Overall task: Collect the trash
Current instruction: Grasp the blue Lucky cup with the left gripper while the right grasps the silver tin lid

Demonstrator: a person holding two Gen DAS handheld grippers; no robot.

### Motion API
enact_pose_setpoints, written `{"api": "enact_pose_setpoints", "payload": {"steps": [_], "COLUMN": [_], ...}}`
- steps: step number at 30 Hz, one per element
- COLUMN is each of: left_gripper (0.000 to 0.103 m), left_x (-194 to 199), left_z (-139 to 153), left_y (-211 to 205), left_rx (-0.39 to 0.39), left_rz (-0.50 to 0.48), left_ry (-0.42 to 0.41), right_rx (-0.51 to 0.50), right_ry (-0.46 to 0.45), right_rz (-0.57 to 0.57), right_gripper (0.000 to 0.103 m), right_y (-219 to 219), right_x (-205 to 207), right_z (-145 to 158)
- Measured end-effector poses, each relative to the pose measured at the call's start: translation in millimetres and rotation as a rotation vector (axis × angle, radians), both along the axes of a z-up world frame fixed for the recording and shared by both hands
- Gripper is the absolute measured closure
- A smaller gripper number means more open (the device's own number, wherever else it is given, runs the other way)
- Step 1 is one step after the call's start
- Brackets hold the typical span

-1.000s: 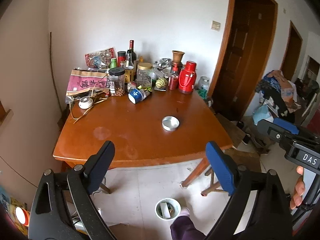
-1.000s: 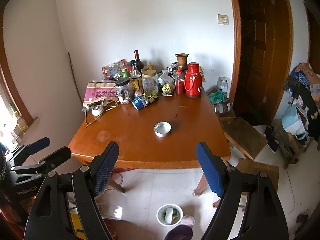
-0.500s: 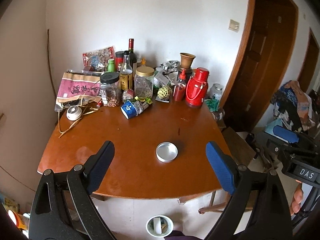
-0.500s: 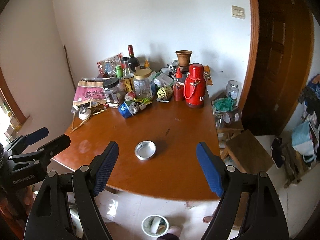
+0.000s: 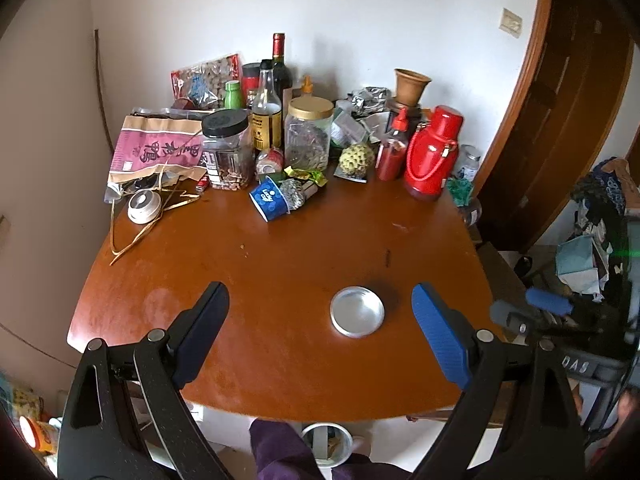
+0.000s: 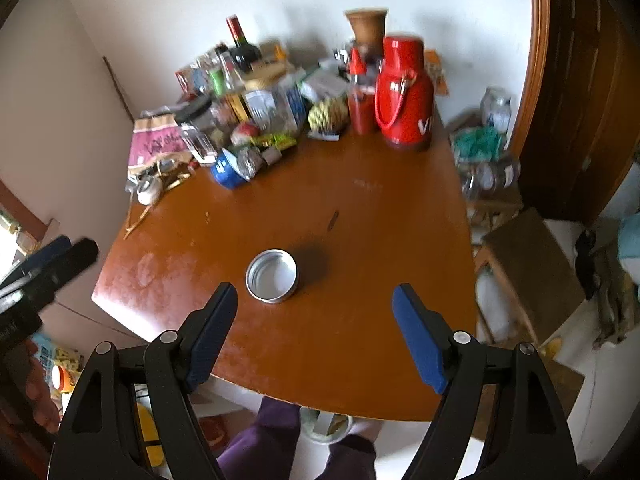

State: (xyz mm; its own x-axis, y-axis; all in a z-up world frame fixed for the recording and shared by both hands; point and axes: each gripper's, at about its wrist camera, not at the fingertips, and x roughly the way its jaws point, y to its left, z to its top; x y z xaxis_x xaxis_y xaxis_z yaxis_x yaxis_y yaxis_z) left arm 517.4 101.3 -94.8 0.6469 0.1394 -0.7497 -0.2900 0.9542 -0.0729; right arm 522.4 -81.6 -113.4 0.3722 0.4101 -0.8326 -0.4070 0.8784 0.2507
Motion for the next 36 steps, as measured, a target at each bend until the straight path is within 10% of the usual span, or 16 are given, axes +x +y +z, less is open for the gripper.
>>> {"api": "enact_pose_setpoints", "payload": {"steps": [13, 23, 36], "left_gripper": [0.01, 0.01, 0.01], "left_x": [88.1, 156.9, 245.4], "left_z": [-50.4, -112.2, -158.4], "left_y": [99.1, 135.5, 168.1], "left_rx": [-0.049, -0.09, -0.091], "left_rz": [-0.139, -0.314, -0.452], "left_ry": [0.115, 0.24, 0.282], "right_rx": [-0.013, -0.136, -0.161], "right_ry": [0.303, 0.322, 0.288], "right_rz": [-0.16, -0.153, -0.306], "right_gripper": [0.027, 0.083, 0.1], "right_y": [61.0, 95.9, 78.4], "right_x": [52.9, 57.1, 69.1], "right_z": [-103.5, -138.0, -125.7]}}
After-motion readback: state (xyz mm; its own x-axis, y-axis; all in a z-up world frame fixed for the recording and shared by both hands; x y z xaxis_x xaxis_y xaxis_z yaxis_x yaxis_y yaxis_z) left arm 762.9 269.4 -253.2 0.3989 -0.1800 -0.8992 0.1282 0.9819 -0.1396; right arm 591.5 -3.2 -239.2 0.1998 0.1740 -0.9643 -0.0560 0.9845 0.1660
